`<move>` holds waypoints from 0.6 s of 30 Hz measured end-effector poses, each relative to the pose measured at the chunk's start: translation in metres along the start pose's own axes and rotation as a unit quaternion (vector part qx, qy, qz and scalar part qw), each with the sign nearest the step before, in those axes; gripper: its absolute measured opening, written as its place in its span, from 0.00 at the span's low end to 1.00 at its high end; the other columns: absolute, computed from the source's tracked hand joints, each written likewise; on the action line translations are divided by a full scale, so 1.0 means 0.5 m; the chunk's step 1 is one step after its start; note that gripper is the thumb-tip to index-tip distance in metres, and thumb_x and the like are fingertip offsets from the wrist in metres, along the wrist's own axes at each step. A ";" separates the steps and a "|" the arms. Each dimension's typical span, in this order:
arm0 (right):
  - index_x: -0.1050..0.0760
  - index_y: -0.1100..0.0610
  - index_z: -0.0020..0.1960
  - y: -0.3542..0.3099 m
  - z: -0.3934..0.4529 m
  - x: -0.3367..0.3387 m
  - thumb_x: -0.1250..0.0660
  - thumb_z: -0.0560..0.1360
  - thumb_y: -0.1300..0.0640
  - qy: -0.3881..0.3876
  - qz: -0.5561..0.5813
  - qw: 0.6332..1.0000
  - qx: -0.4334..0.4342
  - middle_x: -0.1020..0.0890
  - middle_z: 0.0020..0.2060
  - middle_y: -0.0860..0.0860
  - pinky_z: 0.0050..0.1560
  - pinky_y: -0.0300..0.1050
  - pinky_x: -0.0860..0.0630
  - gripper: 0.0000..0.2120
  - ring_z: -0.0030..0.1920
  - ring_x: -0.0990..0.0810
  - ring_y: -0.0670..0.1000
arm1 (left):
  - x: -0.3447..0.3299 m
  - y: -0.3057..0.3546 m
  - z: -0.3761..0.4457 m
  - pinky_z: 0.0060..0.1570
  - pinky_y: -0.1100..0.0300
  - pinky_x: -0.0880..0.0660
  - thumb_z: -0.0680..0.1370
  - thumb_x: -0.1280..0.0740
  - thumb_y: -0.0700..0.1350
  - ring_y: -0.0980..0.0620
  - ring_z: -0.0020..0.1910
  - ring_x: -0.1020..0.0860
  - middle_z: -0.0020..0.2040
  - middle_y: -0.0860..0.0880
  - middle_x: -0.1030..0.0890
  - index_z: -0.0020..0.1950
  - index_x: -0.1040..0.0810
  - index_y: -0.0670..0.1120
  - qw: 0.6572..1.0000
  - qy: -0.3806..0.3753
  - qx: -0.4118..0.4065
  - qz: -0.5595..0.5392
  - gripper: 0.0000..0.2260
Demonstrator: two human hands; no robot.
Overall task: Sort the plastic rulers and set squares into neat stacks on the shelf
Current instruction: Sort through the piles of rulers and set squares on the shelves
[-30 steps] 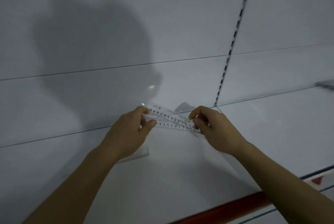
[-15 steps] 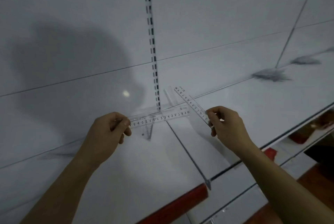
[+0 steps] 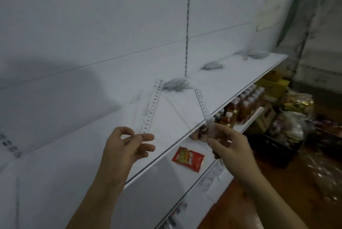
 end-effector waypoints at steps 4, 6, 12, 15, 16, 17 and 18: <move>0.32 0.39 0.68 0.040 0.023 0.188 0.29 0.78 0.57 0.091 -0.064 0.994 -0.010 0.19 0.52 0.44 0.37 0.43 0.18 0.25 0.41 0.17 0.47 | -0.223 -0.050 0.040 0.30 0.59 0.32 0.79 0.39 0.32 0.51 0.29 0.28 0.38 0.46 0.17 0.55 0.30 0.46 0.997 -0.073 0.031 0.021 0.10; 0.32 0.46 0.74 0.062 0.036 0.277 0.27 0.77 0.55 0.141 -0.112 0.983 -0.014 0.19 0.52 0.40 0.40 0.45 0.16 0.28 0.45 0.17 0.41 | -0.325 -0.066 0.070 0.27 0.62 0.33 0.78 0.38 0.32 0.54 0.27 0.30 0.34 0.48 0.19 0.58 0.29 0.48 0.992 -0.111 0.024 0.050 0.14; 0.27 0.49 0.71 0.113 0.085 0.453 0.27 0.76 0.53 0.217 -0.212 0.952 -0.036 0.21 0.51 0.35 0.41 0.33 0.21 0.25 0.47 0.21 0.34 | -0.587 -0.080 0.172 0.32 0.58 0.25 0.77 0.29 0.39 0.53 0.33 0.22 0.42 0.45 0.16 0.60 0.28 0.52 0.976 -0.187 -0.025 0.107 0.15; 0.27 0.49 0.72 0.144 0.142 0.519 0.27 0.76 0.54 0.245 -0.235 0.939 -0.043 0.20 0.54 0.37 0.49 0.38 0.18 0.25 0.50 0.21 0.37 | -0.732 -0.079 0.241 0.30 0.62 0.24 0.76 0.27 0.43 0.54 0.37 0.18 0.44 0.48 0.16 0.58 0.28 0.53 0.965 -0.224 -0.054 0.125 0.15; 0.27 0.49 0.71 0.150 0.164 0.537 0.27 0.76 0.54 0.251 -0.243 0.936 -0.042 0.22 0.51 0.34 0.48 0.35 0.19 0.25 0.50 0.21 0.36 | -0.783 -0.075 0.266 0.29 0.63 0.25 0.76 0.27 0.43 0.55 0.35 0.18 0.43 0.48 0.16 0.57 0.28 0.53 0.961 -0.234 -0.067 0.130 0.15; 0.26 0.49 0.71 0.158 0.190 0.556 0.27 0.75 0.54 0.254 -0.252 0.933 -0.041 0.23 0.49 0.32 0.45 0.31 0.20 0.25 0.48 0.22 0.34 | -0.839 -0.069 0.296 0.29 0.62 0.26 0.76 0.27 0.43 0.56 0.32 0.19 0.43 0.48 0.16 0.57 0.28 0.53 0.957 -0.242 -0.083 0.135 0.15; 0.26 0.49 0.70 0.166 0.219 0.575 0.26 0.75 0.54 0.256 -0.262 0.930 -0.041 0.24 0.48 0.32 0.42 0.29 0.22 0.24 0.48 0.23 0.33 | -0.893 -0.058 0.327 0.30 0.60 0.26 0.76 0.27 0.44 0.57 0.30 0.20 0.42 0.48 0.16 0.57 0.29 0.54 0.952 -0.247 -0.101 0.148 0.15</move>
Point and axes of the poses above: each hand's wrist, its own z-axis towards the middle knuckle, its own x-axis out of the back of the hand, y = z × x, the point moved 8 cm from there along z, towards the middle knuckle
